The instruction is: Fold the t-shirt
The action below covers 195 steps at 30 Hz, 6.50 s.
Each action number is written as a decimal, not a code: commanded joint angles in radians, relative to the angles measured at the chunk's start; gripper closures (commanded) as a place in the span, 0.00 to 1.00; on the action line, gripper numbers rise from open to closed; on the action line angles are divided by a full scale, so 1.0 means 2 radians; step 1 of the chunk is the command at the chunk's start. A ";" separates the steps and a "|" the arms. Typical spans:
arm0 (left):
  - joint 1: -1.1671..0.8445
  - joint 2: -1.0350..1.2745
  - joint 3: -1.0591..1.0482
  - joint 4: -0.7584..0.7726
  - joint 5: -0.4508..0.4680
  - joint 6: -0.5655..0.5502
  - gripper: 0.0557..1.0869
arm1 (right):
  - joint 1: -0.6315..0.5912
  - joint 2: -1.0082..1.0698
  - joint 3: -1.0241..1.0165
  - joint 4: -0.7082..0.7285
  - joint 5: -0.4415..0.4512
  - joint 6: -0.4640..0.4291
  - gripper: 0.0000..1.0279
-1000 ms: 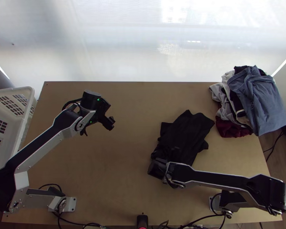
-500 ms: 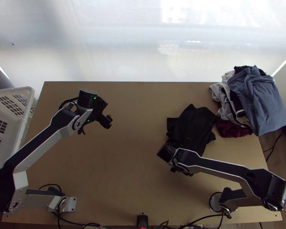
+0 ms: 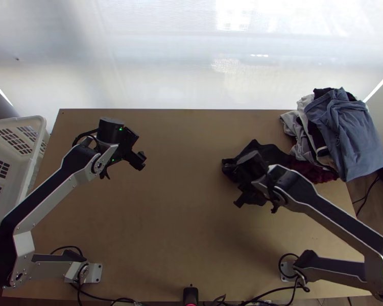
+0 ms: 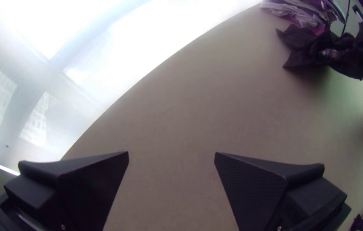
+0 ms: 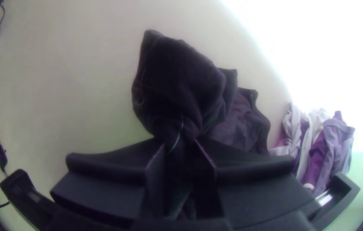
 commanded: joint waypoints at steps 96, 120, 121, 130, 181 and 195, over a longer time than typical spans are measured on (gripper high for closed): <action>0.007 0.000 0.023 -0.080 -0.051 0.031 0.05 | -0.651 0.291 0.575 0.094 -0.252 0.107 0.97; 0.026 -0.036 -0.039 -0.070 -0.054 0.069 0.05 | -0.680 -0.093 -0.179 0.195 -0.259 0.133 0.93; 0.027 -0.038 -0.044 -0.070 -0.054 0.071 0.05 | -0.680 -0.093 -0.203 0.211 -0.262 0.127 0.87; 0.037 -0.050 -0.058 -0.060 -0.054 0.081 0.05 | -0.657 -0.047 -0.163 0.192 -0.286 0.076 0.04; 0.070 -0.681 -0.423 0.055 -0.036 -0.092 0.05 | -0.193 -0.452 -0.374 0.386 0.092 -0.122 0.04; 0.073 -0.721 -0.579 0.213 -0.036 -0.022 0.05 | -0.140 -0.483 -0.498 0.470 0.083 -0.136 0.04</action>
